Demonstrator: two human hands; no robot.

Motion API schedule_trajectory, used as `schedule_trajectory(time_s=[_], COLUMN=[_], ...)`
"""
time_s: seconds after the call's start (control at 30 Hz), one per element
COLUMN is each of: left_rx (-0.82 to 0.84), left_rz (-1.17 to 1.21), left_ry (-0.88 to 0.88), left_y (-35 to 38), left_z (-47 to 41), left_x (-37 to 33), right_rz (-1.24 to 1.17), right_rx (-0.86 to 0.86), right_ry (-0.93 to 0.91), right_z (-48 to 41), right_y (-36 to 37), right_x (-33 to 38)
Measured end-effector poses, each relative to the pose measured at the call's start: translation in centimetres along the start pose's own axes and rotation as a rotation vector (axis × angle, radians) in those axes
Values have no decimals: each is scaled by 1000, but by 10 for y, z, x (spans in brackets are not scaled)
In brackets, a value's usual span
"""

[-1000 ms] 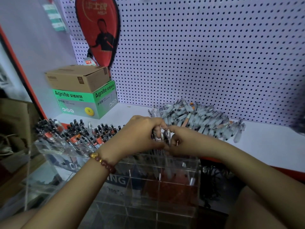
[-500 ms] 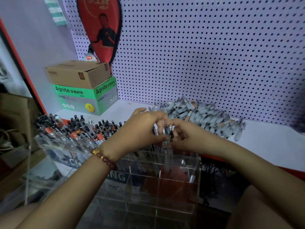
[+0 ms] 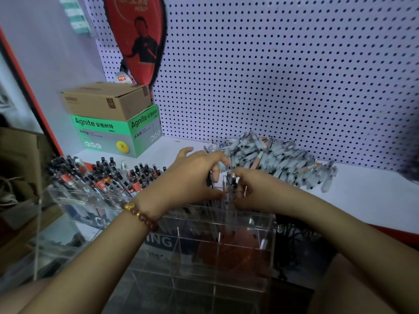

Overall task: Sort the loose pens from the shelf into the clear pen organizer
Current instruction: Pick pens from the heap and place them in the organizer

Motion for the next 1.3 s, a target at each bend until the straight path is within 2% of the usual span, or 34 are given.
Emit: schedule_trajectory(time_s=[0.17,0.3,0.43,0.53,0.63,0.7,0.83,0.97,1.07,1.2,1.3], left_rx=[-5,-44,-148,-149,-130,-140,-168,-259,-332,-332,-327], left_rz=[57,246,285,261,213,228,236,227,223,238,298], left_ry=[-15,-32,-66,-105,-125,-136,-159,-188,-207,-244,-273], left_y=[-4,-17,-32,-34,-31,-29,-28,-33,-36,-33,-29], left_z=[2,4,4,4,3,2,1,1,1,3,2], left_x=[4,13,27,40,51,56,66,74,81,91,93], right_rz=[-54,-286,-511,-317,210,509,725,765,642,595,406], right_rx=[6,110,-1,-13,-7,-65,29,38,7,0,-69], right_ry=[38,61,-30,-51,-101,-78,21,50,103,146,124], right_z=[4,13,-23,-70,-124,-156,-200,-221,-229,-231,-225], right_y=[-9,-44,-64,-54,-40,-35,-20,-12,-9,-7,-13], right_x=[3,6,5,4,-4,-12,-25,-29,-31,-31,-21])
Point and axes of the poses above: each hand's wrist, its own z-axis away from the middle knuckle, its own y-axis out of the palm, x = y × z, the point moved 3 cm from there along -z, towards the middle knuckle, and after that the axes turned 12 degrees about -z, right-handed, at the moved point
